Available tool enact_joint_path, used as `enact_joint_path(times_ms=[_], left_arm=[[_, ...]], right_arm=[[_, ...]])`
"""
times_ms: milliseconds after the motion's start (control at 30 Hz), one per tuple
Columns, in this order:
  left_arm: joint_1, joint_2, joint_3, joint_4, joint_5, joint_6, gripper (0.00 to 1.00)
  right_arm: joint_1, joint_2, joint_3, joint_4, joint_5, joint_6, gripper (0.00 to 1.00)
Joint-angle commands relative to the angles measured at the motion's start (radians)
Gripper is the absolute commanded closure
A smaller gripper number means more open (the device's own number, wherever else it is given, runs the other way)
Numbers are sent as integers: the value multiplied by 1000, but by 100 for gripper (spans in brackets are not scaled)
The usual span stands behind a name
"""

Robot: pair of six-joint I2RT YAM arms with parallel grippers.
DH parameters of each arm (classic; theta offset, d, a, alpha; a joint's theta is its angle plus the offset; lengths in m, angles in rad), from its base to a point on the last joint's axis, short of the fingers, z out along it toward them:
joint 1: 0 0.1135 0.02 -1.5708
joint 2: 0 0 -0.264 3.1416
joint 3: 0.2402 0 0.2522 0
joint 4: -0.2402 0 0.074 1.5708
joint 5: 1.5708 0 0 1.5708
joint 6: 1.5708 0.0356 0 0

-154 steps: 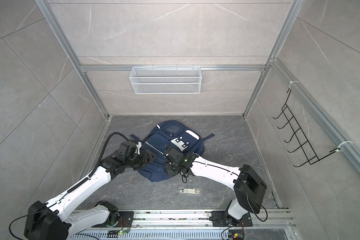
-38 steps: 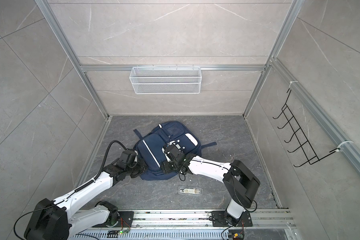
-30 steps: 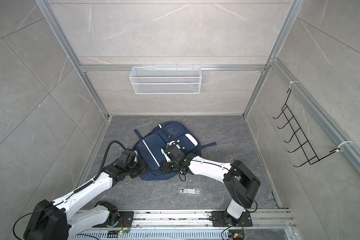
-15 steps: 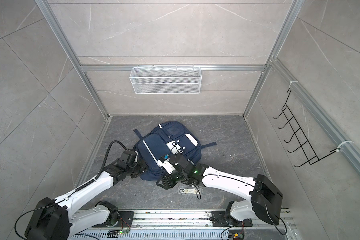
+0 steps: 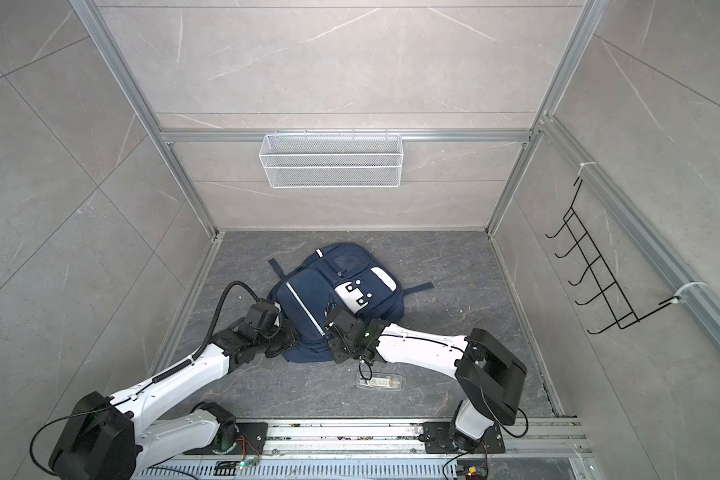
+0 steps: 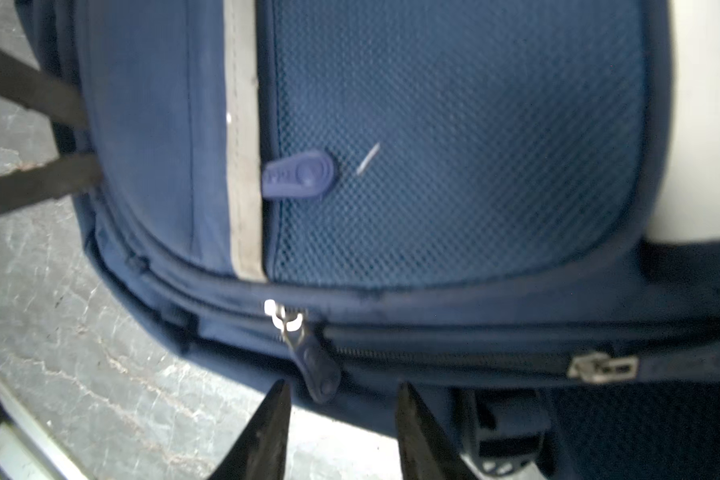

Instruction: Pack the student bag

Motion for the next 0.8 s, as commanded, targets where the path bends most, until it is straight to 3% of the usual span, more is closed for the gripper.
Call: enact_joint_path(times_ms=[0,100,333,467,767], left_arm=[[-19,-7,19,19,1,-18,100],[-24,-8,20,23,-5,-24,100],[-46,23,37,36,-5,-30,100],[-60,44,55,39,-9,-33,100],[-117,91,84,82,-40,-84,100]], right_arm=[[-1,36,50,-17,50,-25,56],[-1,46,50,-14,38,-25,58],[1,35,20,-4,31,-20,73],[2,31,11,-3,25,-11,87],[55,31,65,-21,-69,26,90]])
